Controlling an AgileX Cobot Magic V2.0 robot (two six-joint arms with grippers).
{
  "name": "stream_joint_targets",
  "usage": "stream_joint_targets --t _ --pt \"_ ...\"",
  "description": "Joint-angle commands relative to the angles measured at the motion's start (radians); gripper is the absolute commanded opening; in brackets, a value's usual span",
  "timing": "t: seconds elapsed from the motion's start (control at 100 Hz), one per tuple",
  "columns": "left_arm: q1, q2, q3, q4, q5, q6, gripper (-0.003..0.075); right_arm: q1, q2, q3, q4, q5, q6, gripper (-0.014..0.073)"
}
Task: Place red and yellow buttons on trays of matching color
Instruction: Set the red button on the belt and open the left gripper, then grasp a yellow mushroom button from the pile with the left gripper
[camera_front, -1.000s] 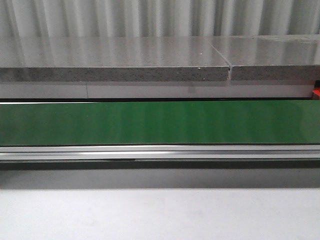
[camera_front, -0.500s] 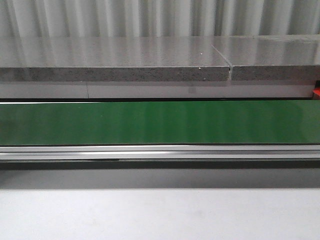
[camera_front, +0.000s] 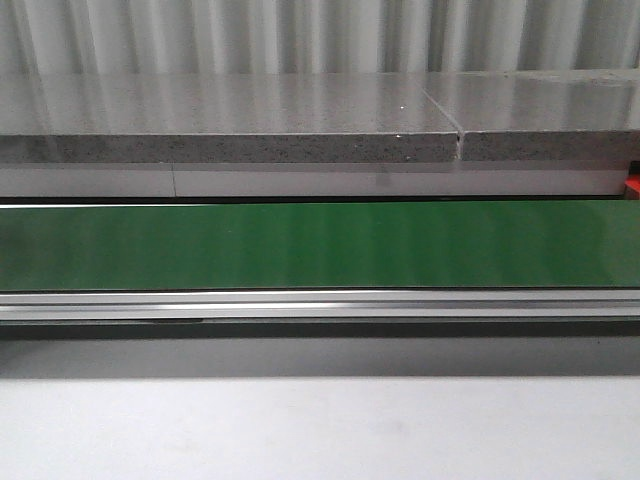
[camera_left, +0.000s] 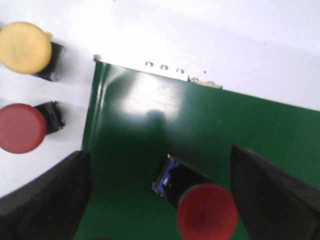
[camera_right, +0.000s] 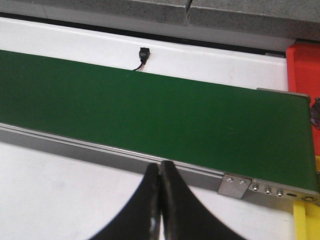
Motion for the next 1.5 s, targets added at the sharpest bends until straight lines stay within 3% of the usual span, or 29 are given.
stream_joint_targets --t 0.0,0.38,0.78,1.27,1.37,1.49 --pt "0.038 -0.052 -0.048 -0.033 -0.040 -0.009 0.0555 0.003 0.002 -0.026 -0.006 -0.061 -0.011 -0.0106" --pt "0.178 0.025 -0.059 -0.035 -0.064 -0.062 0.0555 0.003 0.002 -0.026 -0.006 -0.061 -0.011 -0.0106" --pt "0.180 0.190 -0.158 -0.037 -0.071 -0.112 0.0555 0.003 0.002 -0.026 -0.005 -0.061 -0.011 -0.0106" --pt "0.180 0.303 -0.180 -0.070 -0.175 -0.117 0.0554 0.003 0.002 -0.026 -0.005 -0.060 -0.011 -0.0106" --pt "0.180 0.304 -0.180 -0.075 -0.197 -0.117 0.0521 0.003 0.002 -0.026 -0.005 -0.060 -0.011 -0.0106" --pt "0.178 0.304 -0.180 -0.077 -0.199 -0.117 0.0406 0.003 0.002 -0.026 -0.005 -0.060 -0.011 -0.0106"
